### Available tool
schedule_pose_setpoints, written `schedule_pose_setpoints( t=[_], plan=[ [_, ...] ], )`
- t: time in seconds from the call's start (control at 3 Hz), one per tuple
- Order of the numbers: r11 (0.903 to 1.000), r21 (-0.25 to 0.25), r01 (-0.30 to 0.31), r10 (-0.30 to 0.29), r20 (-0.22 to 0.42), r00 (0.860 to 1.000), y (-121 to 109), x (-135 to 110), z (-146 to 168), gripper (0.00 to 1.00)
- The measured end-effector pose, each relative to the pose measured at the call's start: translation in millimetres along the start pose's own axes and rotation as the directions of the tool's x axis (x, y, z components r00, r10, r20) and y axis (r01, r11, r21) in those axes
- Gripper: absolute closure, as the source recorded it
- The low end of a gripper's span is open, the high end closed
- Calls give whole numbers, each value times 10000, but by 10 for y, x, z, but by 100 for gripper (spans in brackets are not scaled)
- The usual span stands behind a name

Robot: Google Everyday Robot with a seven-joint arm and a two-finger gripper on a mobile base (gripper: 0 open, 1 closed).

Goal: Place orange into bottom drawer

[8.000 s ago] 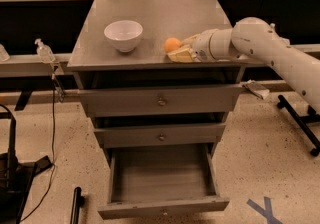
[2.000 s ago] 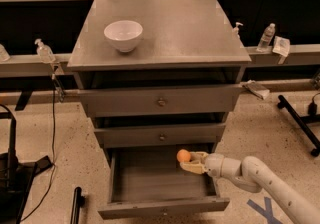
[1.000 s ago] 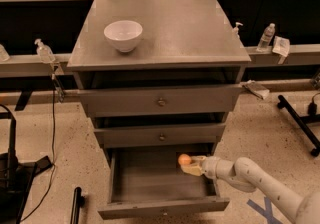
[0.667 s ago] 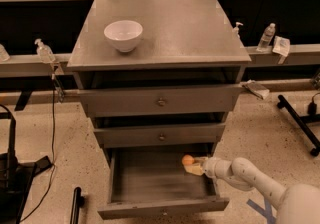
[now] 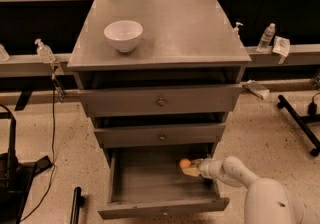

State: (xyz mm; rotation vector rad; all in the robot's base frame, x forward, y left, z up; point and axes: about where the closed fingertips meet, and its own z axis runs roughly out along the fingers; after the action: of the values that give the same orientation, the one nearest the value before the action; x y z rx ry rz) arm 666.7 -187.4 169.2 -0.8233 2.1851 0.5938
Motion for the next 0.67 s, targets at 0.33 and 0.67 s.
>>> schedule_pose_setpoints(
  t=[0.33,0.67],
  plan=[
    [9979,-618,168,-161,131,9998,127,110,308,100],
    [9974,-691,192,-181,168,9997,131,125,352,86]
  ],
)
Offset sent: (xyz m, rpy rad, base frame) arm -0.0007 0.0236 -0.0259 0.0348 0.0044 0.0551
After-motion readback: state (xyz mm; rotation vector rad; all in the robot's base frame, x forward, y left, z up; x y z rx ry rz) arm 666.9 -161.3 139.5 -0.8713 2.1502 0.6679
